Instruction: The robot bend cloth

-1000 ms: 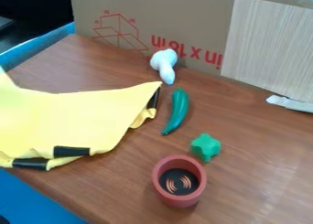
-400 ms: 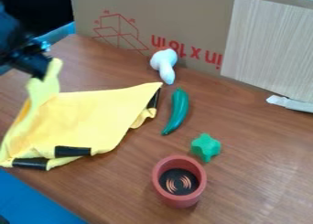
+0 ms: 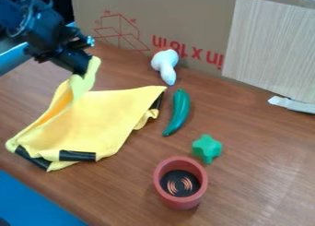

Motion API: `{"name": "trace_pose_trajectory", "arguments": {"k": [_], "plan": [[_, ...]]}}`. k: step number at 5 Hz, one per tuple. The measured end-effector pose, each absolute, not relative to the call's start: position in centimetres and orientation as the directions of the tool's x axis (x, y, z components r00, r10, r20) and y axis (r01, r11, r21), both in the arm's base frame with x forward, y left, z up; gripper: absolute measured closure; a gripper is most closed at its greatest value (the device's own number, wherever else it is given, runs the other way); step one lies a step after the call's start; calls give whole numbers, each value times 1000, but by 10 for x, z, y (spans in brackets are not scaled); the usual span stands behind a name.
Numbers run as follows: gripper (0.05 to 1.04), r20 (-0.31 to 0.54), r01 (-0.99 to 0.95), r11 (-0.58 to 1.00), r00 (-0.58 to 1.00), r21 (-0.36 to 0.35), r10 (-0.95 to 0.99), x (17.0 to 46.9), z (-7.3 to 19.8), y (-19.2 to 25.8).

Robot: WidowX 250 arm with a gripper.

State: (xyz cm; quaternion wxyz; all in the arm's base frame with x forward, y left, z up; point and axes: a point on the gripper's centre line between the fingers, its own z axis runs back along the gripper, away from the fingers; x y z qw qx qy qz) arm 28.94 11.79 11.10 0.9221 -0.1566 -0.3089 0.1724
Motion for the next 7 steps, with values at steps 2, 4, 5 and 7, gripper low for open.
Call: {"name": "trace_pose_trajectory", "arguments": {"k": [2, 4, 5, 7], "plan": [[1029, 482, -267, 880, 755, -394, 445, 325, 99, 102], [1029, 461, -273, 888, 776, -371, 431, 346, 81, 82], [1029, 452, -234, 902, 802, -362, 390, 355, 78, 62], [871, 409, -191, 924, 854, -330, 322, 361, 55, 38]]}}
